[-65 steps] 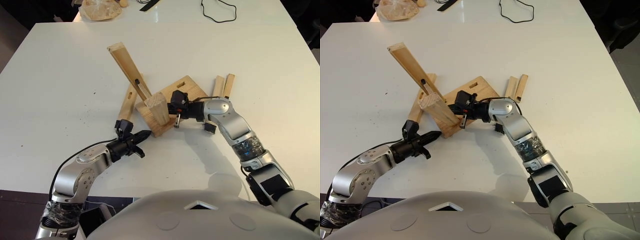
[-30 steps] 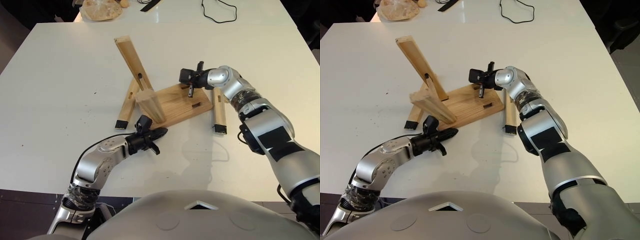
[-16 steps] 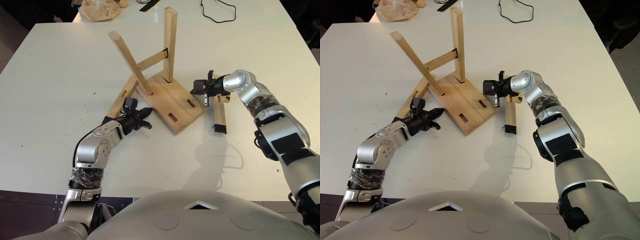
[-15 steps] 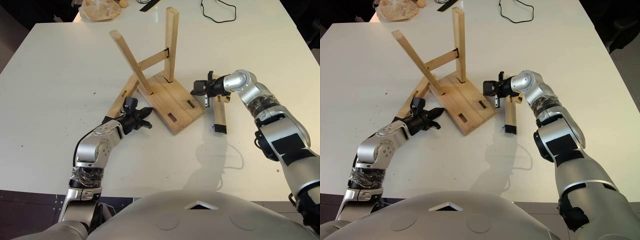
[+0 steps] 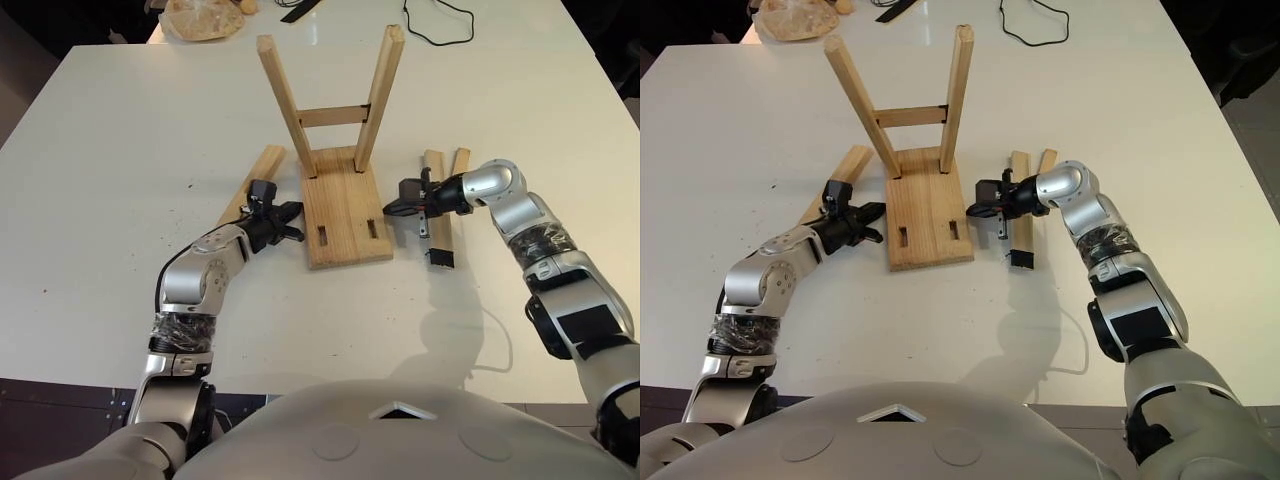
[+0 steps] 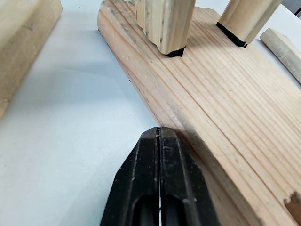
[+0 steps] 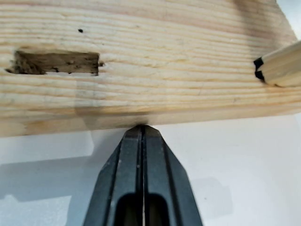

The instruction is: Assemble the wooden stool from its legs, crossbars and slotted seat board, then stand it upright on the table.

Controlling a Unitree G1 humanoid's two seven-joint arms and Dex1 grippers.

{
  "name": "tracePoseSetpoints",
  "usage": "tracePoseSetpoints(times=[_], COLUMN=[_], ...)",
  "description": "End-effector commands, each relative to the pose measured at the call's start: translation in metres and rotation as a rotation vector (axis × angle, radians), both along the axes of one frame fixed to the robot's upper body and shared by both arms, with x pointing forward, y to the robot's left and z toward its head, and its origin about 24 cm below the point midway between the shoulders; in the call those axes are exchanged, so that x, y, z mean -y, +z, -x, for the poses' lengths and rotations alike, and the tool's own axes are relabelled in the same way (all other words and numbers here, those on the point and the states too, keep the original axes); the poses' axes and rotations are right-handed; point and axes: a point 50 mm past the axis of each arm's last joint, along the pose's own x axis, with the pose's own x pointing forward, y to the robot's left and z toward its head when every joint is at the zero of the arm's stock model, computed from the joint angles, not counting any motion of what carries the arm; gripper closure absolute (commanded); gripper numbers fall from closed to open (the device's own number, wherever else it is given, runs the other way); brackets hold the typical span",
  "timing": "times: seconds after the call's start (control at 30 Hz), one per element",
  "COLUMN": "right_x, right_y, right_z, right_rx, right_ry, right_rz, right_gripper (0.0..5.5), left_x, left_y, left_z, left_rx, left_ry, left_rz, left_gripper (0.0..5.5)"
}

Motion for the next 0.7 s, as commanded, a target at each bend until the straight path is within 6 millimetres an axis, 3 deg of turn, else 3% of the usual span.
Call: tracePoseSetpoints(times=[0.03,0.3,0.43,0.5,0.6,0.7], right_x=[0.010,0.032,0.055,0.077,0.109,0.114], right_y=[-0.008,0.012,0.047,0.058,0.044,0.016], right_z=[0.008,0.009,-0.001,-0.008,-0.006,0.018], right_rx=[-0.051,-0.040,0.012,0.101,0.244,0.240], right_ry=[-0.034,-0.117,-0.359,-0.573,-0.907,-1.081], right_rz=[0.007,-0.074,-0.332,-0.423,-0.425,-0.439], right_gripper=[5.46,5.46,5.46,5.46,5.19,4.77], left_x=[0.005,-0.004,-0.015,-0.027,-0.035,-0.029], left_y=[-0.009,-0.008,-0.004,-0.003,0.004,0.008], left_z=[0.000,-0.008,-0.007,-0.007,-0.004,0.002], left_rx=[-0.041,-0.016,0.028,0.057,0.125,0.166], left_ry=[-0.002,0.082,0.172,0.266,0.376,0.410], left_rz=[0.010,0.013,0.025,0.020,0.052,0.094], left_gripper=[5.50,5.50,5.50,5.50,5.50,5.50])
